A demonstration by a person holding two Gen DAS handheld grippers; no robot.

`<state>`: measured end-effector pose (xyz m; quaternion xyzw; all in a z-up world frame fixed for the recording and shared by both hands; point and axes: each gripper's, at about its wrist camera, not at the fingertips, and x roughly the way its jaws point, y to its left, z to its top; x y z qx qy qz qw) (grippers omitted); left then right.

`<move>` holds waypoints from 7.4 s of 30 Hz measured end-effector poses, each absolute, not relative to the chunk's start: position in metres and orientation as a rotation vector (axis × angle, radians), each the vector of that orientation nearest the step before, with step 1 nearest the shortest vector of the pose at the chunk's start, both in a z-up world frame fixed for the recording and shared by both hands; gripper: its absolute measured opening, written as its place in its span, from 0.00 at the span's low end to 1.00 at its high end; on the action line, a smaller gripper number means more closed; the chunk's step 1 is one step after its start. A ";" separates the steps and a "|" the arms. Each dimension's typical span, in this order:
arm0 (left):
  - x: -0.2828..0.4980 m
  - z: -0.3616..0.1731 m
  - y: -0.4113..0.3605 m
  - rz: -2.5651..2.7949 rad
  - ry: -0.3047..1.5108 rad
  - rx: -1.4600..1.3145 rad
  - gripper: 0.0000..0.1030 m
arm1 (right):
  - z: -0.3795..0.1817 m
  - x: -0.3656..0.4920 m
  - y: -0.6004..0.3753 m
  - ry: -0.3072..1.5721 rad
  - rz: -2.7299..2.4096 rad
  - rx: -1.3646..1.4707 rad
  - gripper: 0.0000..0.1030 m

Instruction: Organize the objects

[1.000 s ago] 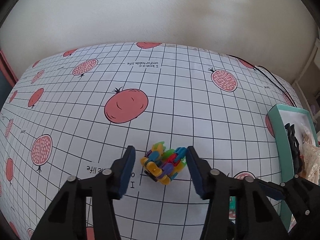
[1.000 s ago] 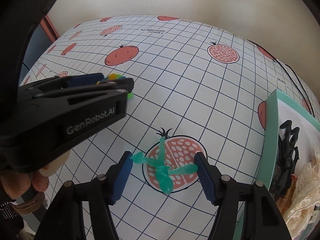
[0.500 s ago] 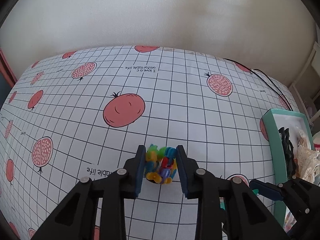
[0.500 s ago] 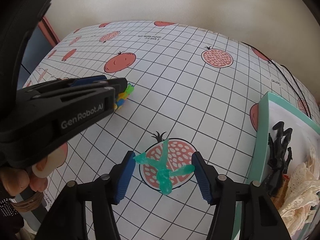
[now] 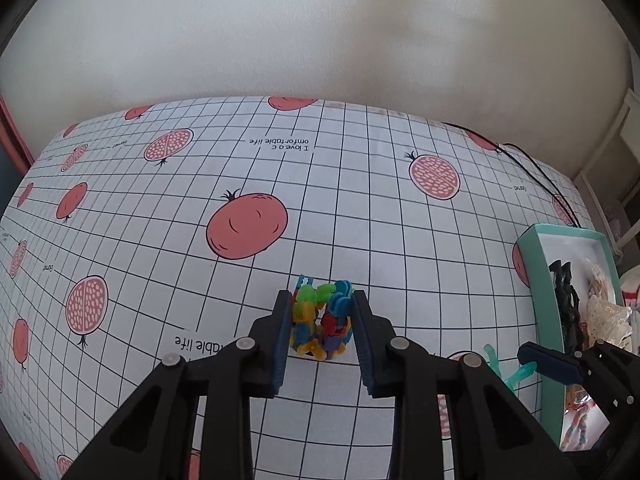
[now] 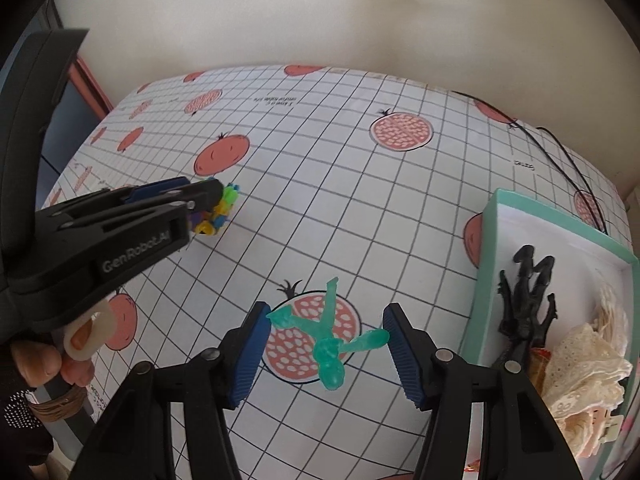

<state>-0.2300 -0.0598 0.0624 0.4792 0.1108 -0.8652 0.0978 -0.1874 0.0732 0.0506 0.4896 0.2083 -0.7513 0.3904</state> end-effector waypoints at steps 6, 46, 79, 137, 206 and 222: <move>-0.229 0.080 -0.060 -2.584 0.330 1.366 0.29 | 0.069 -0.195 0.084 0.494 -1.950 1.210 0.59; -0.235 0.171 0.174 -3.062 0.085 1.248 0.29 | 0.123 -0.294 0.303 0.209 -2.318 1.269 0.60; -0.265 0.092 0.170 -2.949 0.267 1.371 0.30 | 0.083 -0.306 0.293 0.218 -2.307 1.342 0.65; -0.247 0.111 0.092 -2.727 0.379 1.184 1.00 | 0.095 -0.289 0.269 0.276 -2.303 1.256 1.00; 0.021 0.044 0.055 -2.533 0.202 1.190 1.00 | 0.022 -0.048 0.326 0.305 -2.407 1.300 1.00; 0.014 0.018 0.058 -2.508 0.192 1.288 1.00 | 0.014 -0.045 0.319 0.382 -2.434 1.241 1.00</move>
